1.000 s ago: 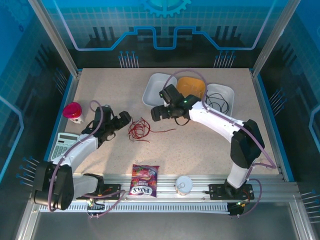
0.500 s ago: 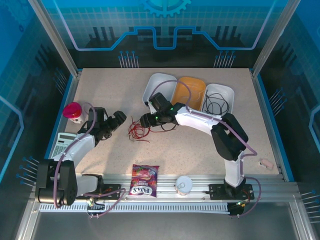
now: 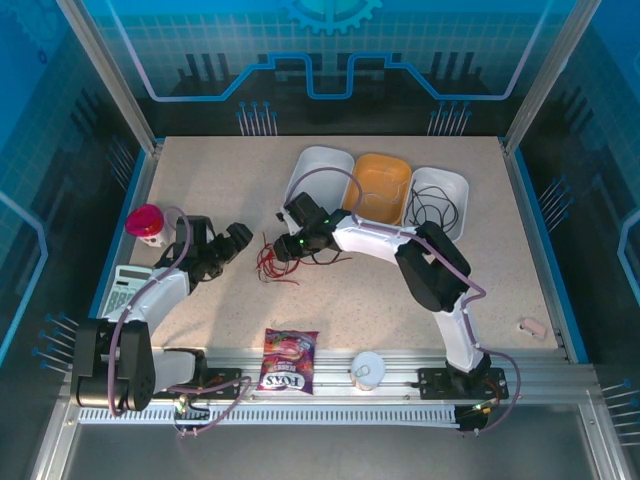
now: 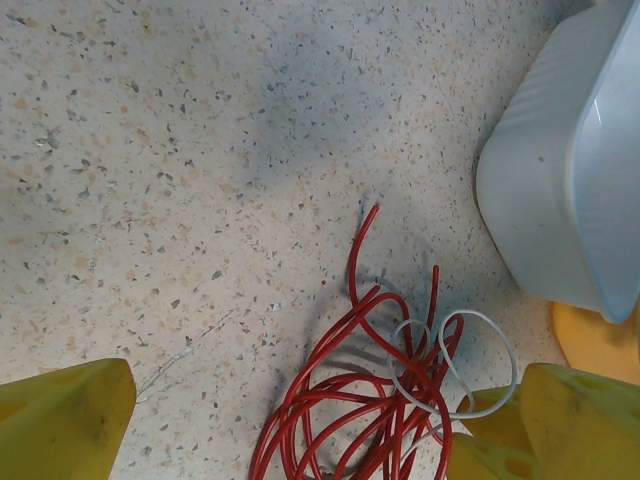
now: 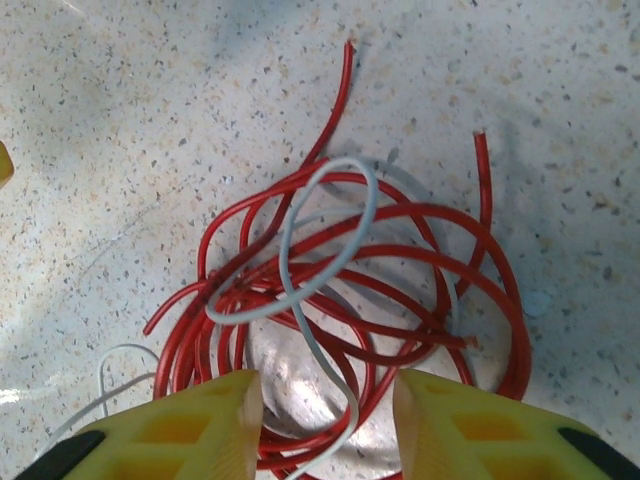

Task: Untangle the cables
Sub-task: Pick up the cable.

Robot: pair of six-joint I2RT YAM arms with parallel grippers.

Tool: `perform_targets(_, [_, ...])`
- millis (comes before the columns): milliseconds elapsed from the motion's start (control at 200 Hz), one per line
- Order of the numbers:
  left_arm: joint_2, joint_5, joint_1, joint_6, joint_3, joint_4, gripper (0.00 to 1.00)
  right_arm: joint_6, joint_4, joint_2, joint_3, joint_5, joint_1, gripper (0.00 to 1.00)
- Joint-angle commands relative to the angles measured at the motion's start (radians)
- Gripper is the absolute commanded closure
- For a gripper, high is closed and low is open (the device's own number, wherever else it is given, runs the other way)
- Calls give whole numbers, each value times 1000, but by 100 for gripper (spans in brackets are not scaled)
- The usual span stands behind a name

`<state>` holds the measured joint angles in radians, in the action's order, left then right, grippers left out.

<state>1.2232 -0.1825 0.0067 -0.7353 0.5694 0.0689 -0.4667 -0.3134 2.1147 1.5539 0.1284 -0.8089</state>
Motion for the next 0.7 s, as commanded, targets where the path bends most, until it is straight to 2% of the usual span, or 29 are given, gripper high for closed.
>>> perform_targets(0, [-2, -35, 14, -17, -16, -25, 1, 22, -9, 22, 38, -13, -14, 62])
perform_targets(555, [10, -50, 14, -19, -20, -43, 1, 37, -42, 64, 88, -32, -15, 77])
perform_targets(690, [11, -49, 13, -19, -19, -44, 1, 45, -53, 79, 99, -36, -14, 77])
